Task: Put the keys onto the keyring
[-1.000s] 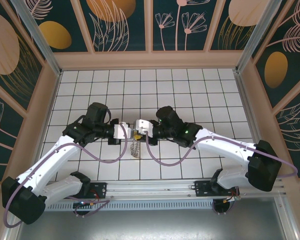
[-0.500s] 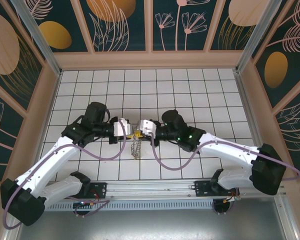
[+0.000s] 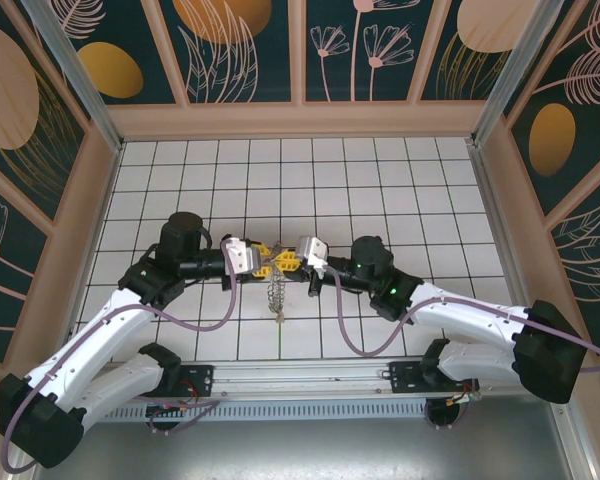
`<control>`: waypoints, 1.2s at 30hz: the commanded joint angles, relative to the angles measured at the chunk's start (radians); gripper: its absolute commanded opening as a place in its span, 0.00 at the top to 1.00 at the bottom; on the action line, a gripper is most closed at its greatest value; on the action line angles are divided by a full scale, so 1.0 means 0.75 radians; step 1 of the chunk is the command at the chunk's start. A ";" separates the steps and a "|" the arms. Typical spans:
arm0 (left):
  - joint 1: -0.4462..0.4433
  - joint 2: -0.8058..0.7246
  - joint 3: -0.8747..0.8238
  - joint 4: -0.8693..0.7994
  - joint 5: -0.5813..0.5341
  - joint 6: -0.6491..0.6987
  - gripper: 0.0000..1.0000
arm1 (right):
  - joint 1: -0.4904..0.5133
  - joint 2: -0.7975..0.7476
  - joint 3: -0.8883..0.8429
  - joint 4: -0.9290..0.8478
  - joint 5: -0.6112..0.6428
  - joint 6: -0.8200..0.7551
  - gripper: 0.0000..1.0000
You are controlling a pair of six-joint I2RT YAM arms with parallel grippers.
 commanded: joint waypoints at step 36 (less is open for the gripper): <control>0.000 -0.073 0.038 0.054 0.144 -0.217 0.76 | -0.002 0.022 -0.098 0.284 -0.017 0.096 1.00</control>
